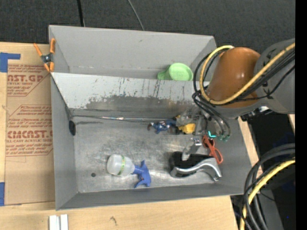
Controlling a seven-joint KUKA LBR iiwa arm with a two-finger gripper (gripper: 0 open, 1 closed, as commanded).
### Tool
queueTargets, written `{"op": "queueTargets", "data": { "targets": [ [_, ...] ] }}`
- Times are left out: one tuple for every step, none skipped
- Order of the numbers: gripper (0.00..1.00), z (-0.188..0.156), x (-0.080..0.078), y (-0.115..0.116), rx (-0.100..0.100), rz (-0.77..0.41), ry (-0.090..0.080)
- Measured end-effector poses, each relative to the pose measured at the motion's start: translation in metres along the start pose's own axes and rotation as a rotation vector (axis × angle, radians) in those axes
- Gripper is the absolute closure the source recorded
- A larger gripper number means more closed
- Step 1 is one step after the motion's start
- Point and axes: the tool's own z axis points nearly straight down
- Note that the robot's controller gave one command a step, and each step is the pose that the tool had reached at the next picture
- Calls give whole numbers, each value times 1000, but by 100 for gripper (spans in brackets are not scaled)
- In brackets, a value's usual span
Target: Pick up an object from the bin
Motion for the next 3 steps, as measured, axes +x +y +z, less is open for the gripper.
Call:
{"op": "queueTargets", "data": {
  "targets": [
    [0,-4,-2,0,1,-1,-7],
    [0,-4,-2,0,1,-1,-7],
    [0,29,-34,9,-2,98,-5]
  ]
}}
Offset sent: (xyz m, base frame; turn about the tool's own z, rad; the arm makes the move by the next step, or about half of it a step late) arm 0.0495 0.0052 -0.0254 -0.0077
